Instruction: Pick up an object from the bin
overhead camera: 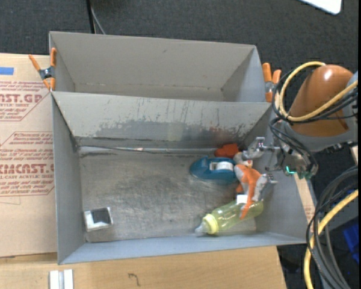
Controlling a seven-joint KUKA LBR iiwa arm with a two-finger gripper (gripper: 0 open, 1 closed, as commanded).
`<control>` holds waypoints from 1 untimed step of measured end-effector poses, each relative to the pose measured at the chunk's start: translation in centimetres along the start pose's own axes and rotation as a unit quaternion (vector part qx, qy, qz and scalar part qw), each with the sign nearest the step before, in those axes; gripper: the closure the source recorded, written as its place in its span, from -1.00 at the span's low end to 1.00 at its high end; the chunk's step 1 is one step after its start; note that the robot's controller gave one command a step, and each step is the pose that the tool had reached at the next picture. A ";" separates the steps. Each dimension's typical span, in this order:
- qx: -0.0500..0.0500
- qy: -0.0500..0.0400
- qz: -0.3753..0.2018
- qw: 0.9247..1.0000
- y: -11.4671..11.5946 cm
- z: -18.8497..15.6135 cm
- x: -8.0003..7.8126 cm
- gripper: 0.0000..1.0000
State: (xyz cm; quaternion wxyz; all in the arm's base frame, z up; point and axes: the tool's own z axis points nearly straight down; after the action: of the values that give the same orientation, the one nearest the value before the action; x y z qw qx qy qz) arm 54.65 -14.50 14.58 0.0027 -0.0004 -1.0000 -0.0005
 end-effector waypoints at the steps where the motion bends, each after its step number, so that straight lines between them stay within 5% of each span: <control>1: 0.001 -0.003 -0.001 1.000 0.1 -0.4 -0.2 -1.00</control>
Offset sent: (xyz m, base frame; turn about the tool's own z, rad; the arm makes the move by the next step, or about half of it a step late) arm -0.0612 -0.0084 -0.0758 -0.3667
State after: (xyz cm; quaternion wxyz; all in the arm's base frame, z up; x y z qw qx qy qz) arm 54.82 -14.45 14.98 -0.0006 0.0003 -1.0000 0.0002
